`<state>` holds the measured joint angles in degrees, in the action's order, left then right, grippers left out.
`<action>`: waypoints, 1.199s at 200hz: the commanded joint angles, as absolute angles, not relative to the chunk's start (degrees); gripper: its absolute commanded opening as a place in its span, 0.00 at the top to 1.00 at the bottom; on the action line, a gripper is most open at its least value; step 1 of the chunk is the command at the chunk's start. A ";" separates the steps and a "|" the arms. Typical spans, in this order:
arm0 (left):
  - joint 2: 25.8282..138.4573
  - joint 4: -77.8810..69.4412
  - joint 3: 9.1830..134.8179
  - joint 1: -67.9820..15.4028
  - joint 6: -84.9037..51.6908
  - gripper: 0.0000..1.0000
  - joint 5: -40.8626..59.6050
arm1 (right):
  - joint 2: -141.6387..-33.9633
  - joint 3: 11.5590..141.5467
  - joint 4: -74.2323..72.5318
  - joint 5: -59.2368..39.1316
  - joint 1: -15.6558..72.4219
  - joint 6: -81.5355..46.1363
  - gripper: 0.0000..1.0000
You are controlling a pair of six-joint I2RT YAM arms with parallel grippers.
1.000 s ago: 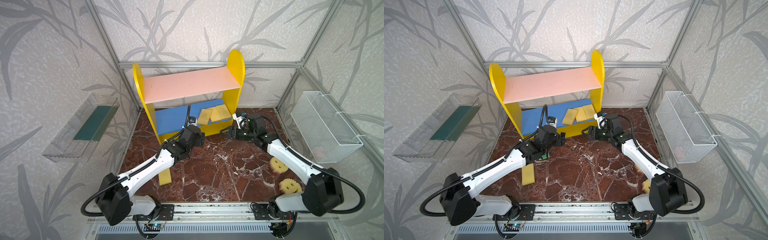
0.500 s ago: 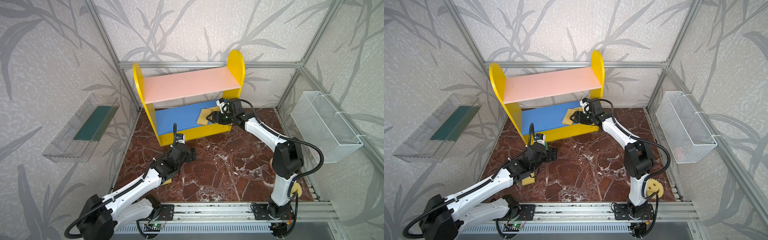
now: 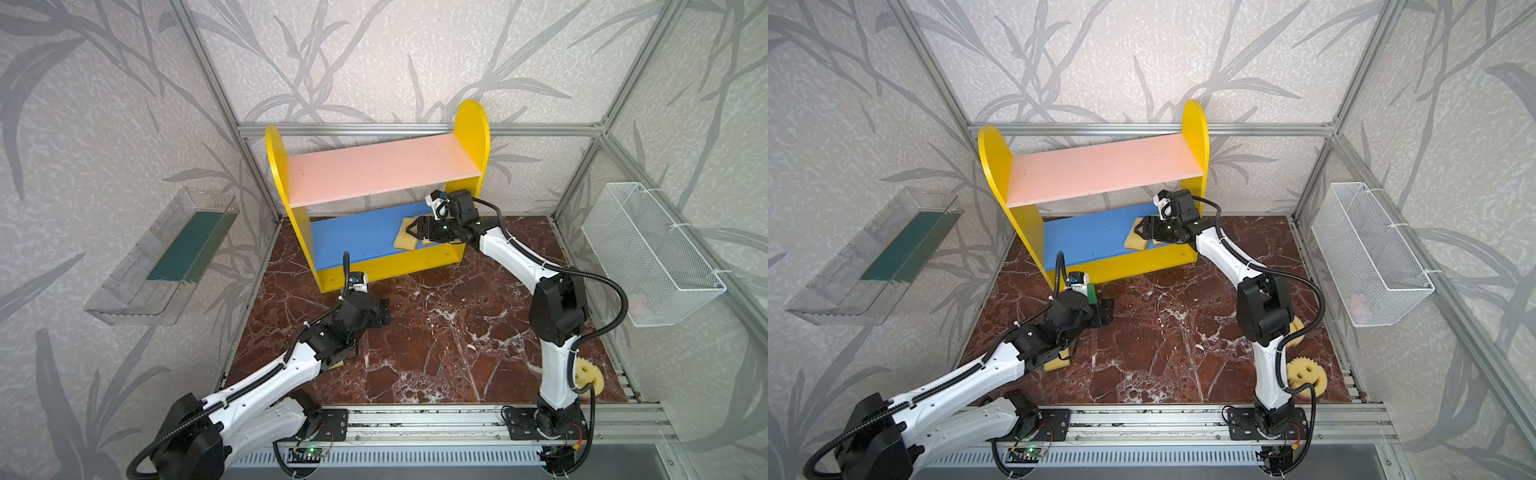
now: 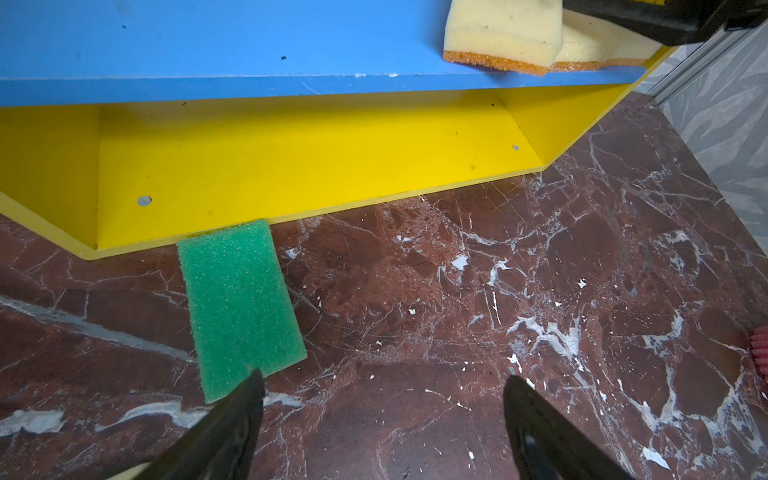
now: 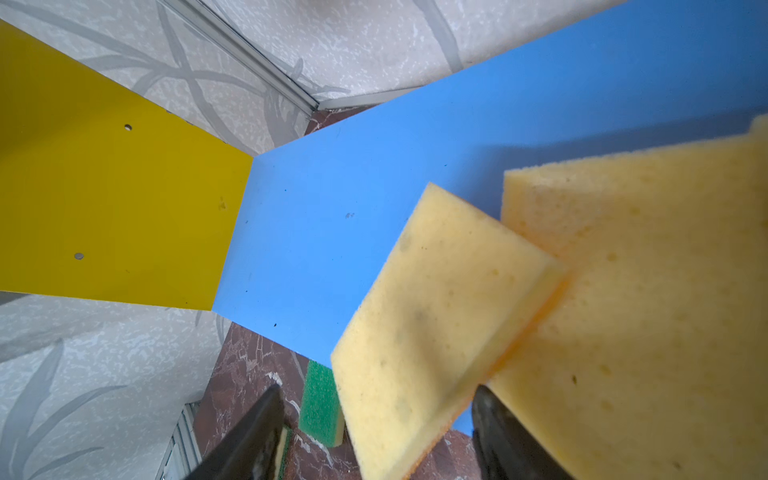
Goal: Place and organize the cleaning sponges onto the shelf
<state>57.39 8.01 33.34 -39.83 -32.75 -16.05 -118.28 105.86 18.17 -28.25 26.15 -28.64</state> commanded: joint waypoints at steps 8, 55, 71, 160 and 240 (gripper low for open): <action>56.78 6.86 32.52 -39.59 -34.36 0.09 -16.08 | -121.73 110.09 19.10 -29.76 26.25 -28.43 0.30; 55.97 7.71 32.52 -39.58 -34.37 0.09 -16.82 | -125.47 114.87 19.54 -31.46 26.41 -28.93 0.30; 55.58 8.00 32.52 -39.60 -34.38 0.09 -17.10 | -126.49 116.45 19.98 -31.36 26.45 -28.83 0.30; 55.63 7.69 33.02 -39.49 -34.78 0.10 -17.76 | -125.87 116.37 29.34 -19.36 27.24 -21.69 0.43; 58.03 6.55 35.48 -39.53 -34.27 0.10 -17.34 | -117.38 105.46 28.24 -14.39 24.50 -19.80 0.45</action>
<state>57.23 7.64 33.30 -39.68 -33.65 -16.36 -120.14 108.29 25.21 -17.93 26.68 -20.43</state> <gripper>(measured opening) 0.896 0.551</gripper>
